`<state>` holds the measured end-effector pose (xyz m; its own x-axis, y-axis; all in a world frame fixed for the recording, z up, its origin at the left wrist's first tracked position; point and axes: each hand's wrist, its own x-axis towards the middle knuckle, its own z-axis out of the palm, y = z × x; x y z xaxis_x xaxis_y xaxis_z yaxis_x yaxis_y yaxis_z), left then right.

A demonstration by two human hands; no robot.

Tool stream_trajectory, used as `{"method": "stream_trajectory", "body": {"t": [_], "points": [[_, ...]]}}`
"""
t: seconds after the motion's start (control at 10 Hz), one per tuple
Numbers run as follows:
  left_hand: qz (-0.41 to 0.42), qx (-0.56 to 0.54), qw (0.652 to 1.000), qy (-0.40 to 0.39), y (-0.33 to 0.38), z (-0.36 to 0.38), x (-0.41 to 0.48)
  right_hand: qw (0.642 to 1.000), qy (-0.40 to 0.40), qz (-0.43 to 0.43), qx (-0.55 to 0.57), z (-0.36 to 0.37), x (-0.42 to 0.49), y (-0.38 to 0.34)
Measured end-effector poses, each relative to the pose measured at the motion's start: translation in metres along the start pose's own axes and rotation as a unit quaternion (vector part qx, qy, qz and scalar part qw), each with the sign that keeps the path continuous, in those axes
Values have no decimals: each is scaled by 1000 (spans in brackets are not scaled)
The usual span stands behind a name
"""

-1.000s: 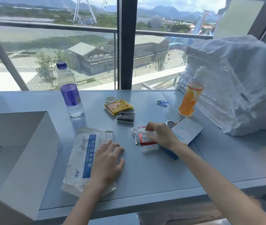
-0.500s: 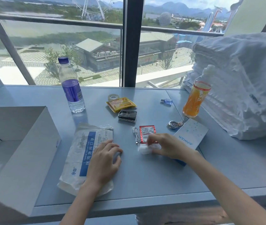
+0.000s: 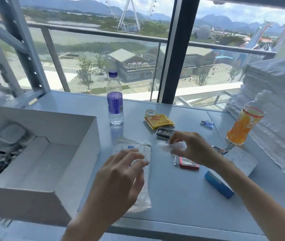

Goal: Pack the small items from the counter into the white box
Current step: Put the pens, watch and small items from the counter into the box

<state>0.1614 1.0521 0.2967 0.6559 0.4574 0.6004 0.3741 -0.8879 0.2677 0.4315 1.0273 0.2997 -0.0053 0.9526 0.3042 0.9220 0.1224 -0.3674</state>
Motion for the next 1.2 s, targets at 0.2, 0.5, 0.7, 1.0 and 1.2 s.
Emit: {"method": "stream_trajectory", "body": {"t": [0.2, 0.5, 0.7, 1.0, 1.2], "points": [[-24, 104, 991, 75, -43, -92, -42, 990, 60, -122, 37, -1, 68, -102], [-90, 171, 981, 19, -137, -130, -104, 987, -59, -132, 77, 65, 142, -210], [-48, 183, 982, 6, -188, -151, -114, 976, -186, -108, -13, 124, 195, -244], [-43, 183, 982, 35, -222, -163, -122, 928, -316, -72, -185, 208, 233, -246], [-32, 187, 979, 75, -224, -158, -120, 924, -321, -89, -188, 244, 237, -220]]}}
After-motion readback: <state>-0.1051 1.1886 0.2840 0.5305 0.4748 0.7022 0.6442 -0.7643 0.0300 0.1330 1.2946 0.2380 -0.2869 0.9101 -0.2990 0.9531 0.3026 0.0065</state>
